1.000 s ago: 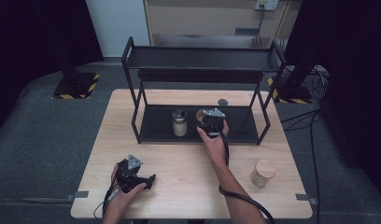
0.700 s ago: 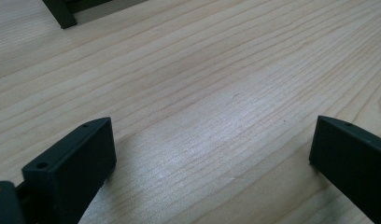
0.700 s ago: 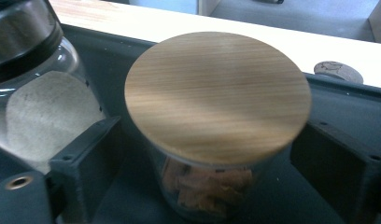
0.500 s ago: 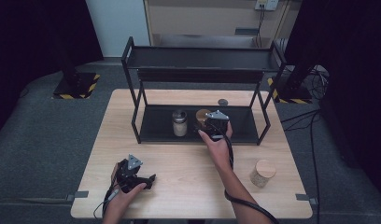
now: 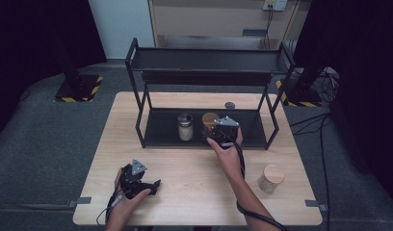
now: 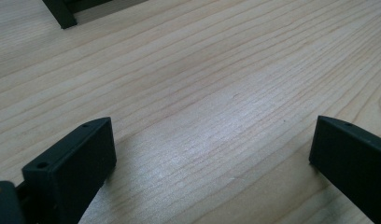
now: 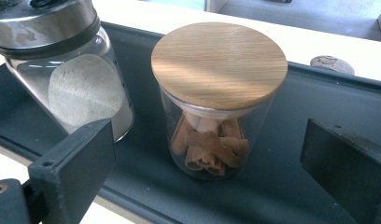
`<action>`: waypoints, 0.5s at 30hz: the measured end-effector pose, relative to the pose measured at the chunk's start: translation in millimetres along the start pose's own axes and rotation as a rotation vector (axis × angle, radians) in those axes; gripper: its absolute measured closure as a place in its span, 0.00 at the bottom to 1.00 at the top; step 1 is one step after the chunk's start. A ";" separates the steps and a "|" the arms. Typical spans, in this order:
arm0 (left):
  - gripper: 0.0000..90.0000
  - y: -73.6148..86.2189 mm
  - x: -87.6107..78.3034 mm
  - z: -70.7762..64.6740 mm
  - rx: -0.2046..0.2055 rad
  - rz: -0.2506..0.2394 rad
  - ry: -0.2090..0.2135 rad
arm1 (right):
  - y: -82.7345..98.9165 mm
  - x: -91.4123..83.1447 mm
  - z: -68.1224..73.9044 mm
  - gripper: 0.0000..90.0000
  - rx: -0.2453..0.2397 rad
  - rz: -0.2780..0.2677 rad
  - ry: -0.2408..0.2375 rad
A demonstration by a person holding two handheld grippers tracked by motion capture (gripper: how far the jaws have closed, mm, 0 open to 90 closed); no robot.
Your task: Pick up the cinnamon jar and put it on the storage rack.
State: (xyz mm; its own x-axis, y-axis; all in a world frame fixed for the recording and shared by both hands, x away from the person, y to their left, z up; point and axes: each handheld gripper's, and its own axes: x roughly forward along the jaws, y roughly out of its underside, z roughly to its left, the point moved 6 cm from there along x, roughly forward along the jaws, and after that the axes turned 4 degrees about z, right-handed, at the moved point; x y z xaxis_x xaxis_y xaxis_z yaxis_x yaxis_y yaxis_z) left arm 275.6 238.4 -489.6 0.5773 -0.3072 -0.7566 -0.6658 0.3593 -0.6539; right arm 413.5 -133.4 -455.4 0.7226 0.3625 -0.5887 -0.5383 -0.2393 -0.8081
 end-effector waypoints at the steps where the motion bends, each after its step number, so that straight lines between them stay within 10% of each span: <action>1: 0.00 0.0 0.0 0.0 0.000 0.000 0.000 | 0.1 -1.2 -0.3 0.04 -0.003 -0.001 0.000; 15: 0.00 0.0 0.0 0.0 0.000 0.000 0.000 | -5.1 -24.4 1.1 0.02 -0.011 0.019 0.015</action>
State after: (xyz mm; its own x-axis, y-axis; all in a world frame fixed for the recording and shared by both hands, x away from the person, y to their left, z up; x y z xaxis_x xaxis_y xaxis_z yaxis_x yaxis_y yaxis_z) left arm 275.6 238.4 -489.6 0.5772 -0.3075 -0.7565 -0.6660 0.3589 -0.6540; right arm 398.1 -140.1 -436.9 0.7185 0.3442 -0.6044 -0.5477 -0.2556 -0.7967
